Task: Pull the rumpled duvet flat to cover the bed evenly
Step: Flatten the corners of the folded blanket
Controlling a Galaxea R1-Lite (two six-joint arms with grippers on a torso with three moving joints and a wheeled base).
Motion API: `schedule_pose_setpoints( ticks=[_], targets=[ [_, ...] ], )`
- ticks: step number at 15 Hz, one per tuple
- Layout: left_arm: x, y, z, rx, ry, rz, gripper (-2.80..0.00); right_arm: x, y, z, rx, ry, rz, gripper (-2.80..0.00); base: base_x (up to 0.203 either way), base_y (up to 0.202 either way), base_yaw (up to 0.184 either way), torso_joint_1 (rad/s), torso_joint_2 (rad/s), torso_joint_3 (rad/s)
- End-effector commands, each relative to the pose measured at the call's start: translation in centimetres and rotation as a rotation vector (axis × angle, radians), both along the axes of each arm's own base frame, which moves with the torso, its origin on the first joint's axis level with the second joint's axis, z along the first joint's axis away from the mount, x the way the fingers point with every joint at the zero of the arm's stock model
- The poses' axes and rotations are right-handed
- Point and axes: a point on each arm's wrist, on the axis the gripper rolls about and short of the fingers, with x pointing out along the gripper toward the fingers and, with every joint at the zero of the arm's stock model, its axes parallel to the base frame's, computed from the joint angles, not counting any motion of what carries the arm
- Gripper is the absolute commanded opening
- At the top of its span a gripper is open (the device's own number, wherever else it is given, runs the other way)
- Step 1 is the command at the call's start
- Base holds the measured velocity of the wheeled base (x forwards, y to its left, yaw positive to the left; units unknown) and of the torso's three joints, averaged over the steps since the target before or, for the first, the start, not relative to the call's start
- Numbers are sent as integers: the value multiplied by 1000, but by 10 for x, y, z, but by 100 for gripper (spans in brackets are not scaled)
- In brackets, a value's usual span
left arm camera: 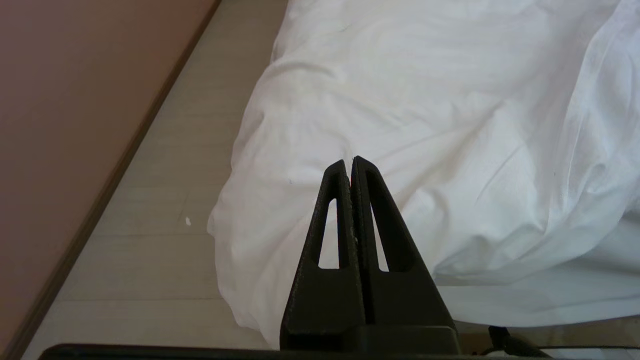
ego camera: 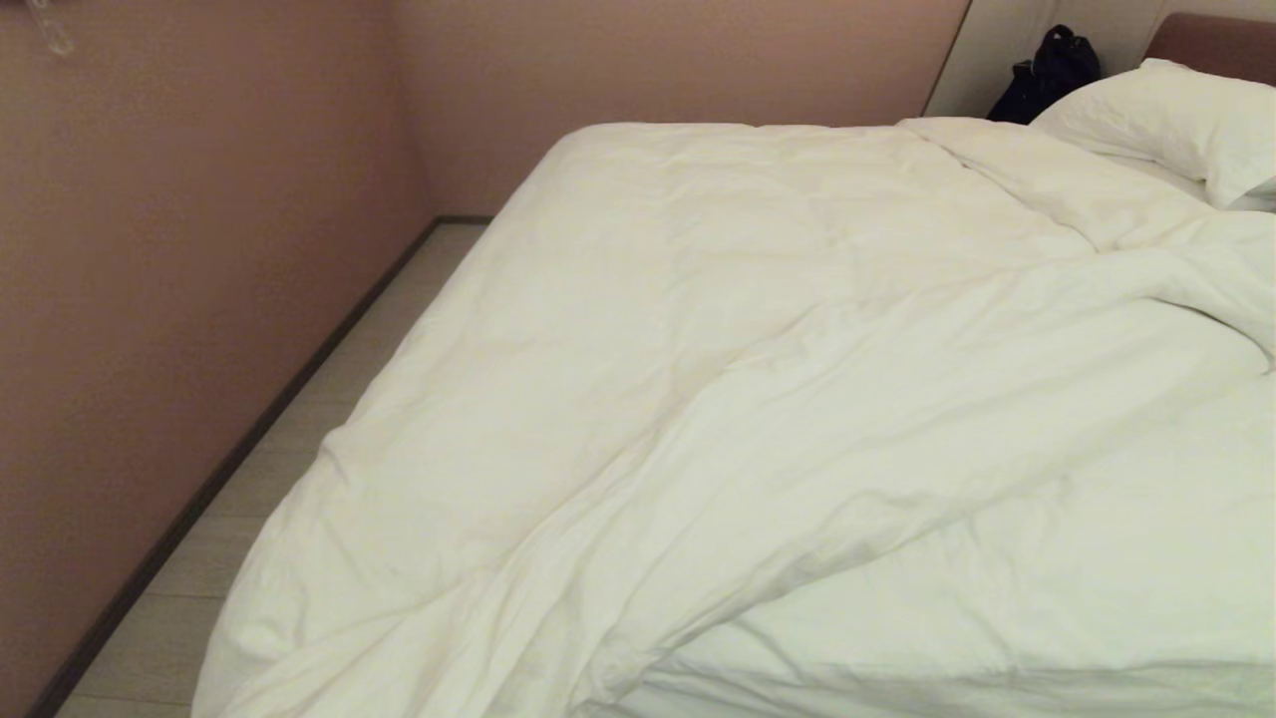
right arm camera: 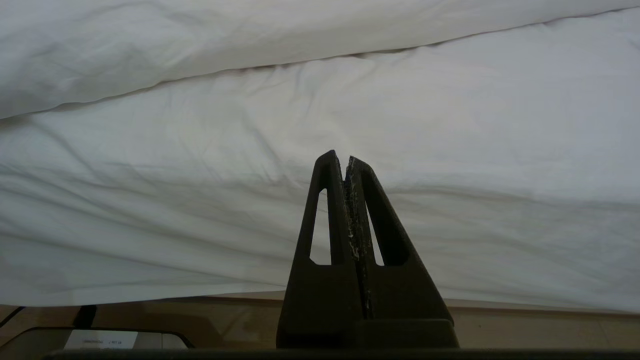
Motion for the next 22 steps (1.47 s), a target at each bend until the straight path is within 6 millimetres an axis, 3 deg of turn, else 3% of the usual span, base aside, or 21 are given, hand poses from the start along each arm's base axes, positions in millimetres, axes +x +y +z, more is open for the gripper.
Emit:
schedule_pose_setpoints(
  ticks=[1,5,22],
  targets=[
    [4,0,-10,1,37,-1,-280,0,0,0,0,1,1,-280,0,0,0,0,0,0],
    [7,0,-22,-2,76,0,-280,0,0,0,0,1,1,-280,0,0,0,0,0,0],
    [7,0,-23,-21,76,10,-280,0,0,0,0,1,1,-280,0,0,0,0,0,0]
  ],
)
